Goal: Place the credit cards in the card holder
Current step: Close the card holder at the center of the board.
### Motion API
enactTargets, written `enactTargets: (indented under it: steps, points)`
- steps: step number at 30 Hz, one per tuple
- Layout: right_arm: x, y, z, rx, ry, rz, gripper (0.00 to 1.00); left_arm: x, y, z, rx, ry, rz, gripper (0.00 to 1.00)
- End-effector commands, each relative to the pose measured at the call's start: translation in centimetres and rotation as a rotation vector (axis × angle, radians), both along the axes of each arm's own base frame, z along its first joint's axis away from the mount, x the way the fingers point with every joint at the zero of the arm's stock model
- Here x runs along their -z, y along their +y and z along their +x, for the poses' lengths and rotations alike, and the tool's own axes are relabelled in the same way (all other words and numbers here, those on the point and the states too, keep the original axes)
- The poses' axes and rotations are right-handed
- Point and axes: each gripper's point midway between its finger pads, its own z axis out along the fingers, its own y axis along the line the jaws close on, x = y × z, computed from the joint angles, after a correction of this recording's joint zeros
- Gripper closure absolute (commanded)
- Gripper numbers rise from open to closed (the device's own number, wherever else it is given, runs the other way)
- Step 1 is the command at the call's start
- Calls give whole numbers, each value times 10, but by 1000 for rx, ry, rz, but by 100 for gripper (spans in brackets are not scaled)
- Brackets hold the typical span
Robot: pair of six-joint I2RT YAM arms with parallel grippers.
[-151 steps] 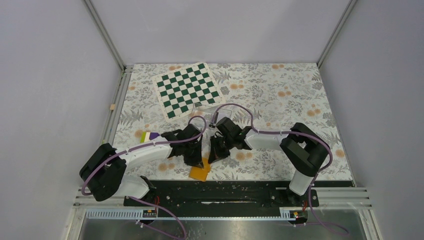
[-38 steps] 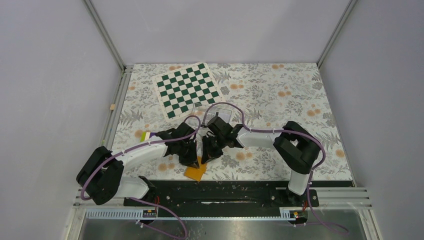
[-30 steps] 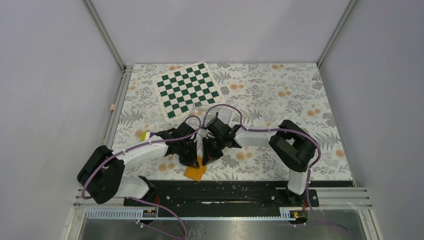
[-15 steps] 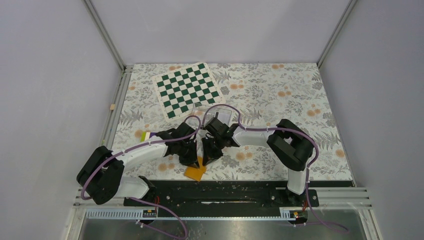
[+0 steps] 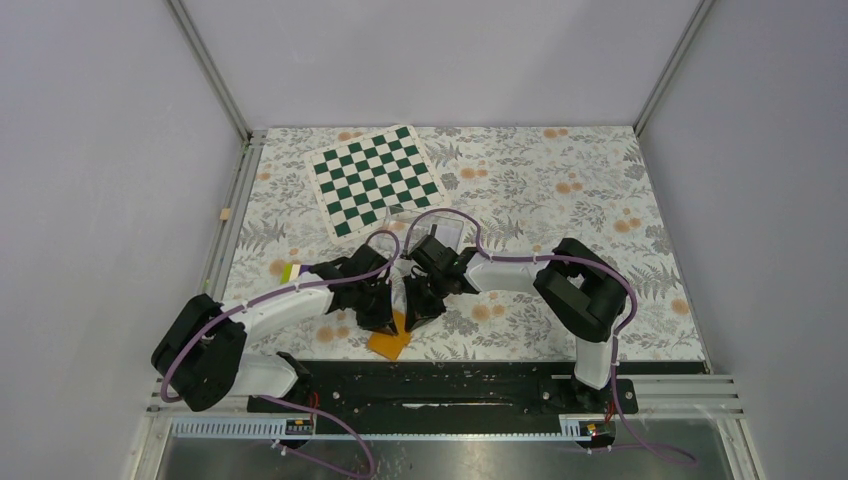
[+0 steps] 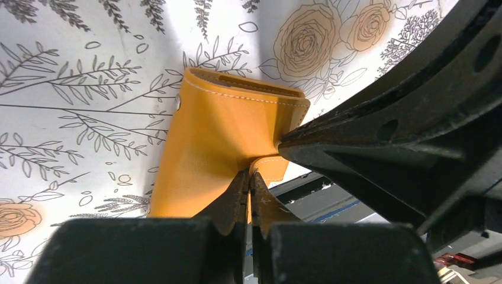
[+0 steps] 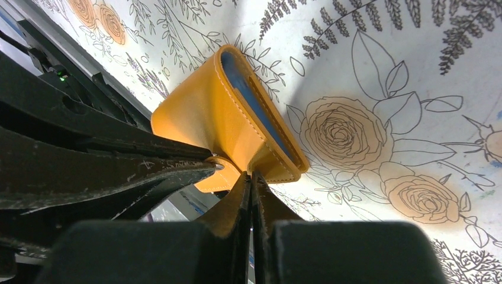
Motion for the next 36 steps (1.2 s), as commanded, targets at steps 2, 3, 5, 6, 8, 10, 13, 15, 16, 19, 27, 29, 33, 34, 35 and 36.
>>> enactTargets:
  steps: [2, 3, 5, 6, 8, 10, 13, 15, 16, 19, 27, 29, 33, 34, 35, 36]
  points:
    - [21, -15, -7, -25, 8, -89, 99, 7, 26, 15, -6, -68, 148, 100]
    - [20, -15, -7, -25, 10, -87, 99, 8, 29, 15, -4, -67, 163, 100]
    - [20, -14, -8, -29, 12, -84, 99, 10, 31, 15, 4, -64, 181, 100]
    - [18, -14, -8, -30, 13, -80, 99, 12, 32, 14, 6, -60, 186, 100]
    - [17, -12, -8, -33, 13, -73, 99, 14, 32, 14, 10, -57, 189, 100]
    - [15, -10, -7, -36, 10, -61, 99, 16, 29, 14, 16, -55, 174, 100]
    - [12, -8, -7, -39, 9, -50, 99, 17, 26, 14, 17, -52, 159, 100]
    - [9, -6, -6, -39, 4, -41, 99, 17, 24, 15, 19, -53, 154, 100]
    - [6, -5, -6, -41, -1, -29, 98, 18, 24, 15, 20, -53, 154, 100]
    - [-8, 0, -6, -36, -17, 23, 97, 20, 24, 15, 24, -49, 156, 100]
    - [-45, 18, -4, -36, -58, 178, 95, 26, 25, 11, 29, -35, 156, 100]
    - [-44, 23, -6, -47, -47, 191, 96, 26, 26, 11, 28, -38, 157, 100]
    - [-36, 29, -11, -57, -24, 182, 97, 27, 27, 10, 28, -35, 160, 100]
    - [-33, 30, -11, -59, -24, 174, 97, 27, 27, 10, 29, -34, 161, 100]
    - [-29, 30, -11, -59, -24, 163, 98, 27, 27, 9, 29, -31, 161, 100]
    - [-25, 29, -11, -58, -25, 150, 99, 27, 27, 9, 30, -30, 162, 100]
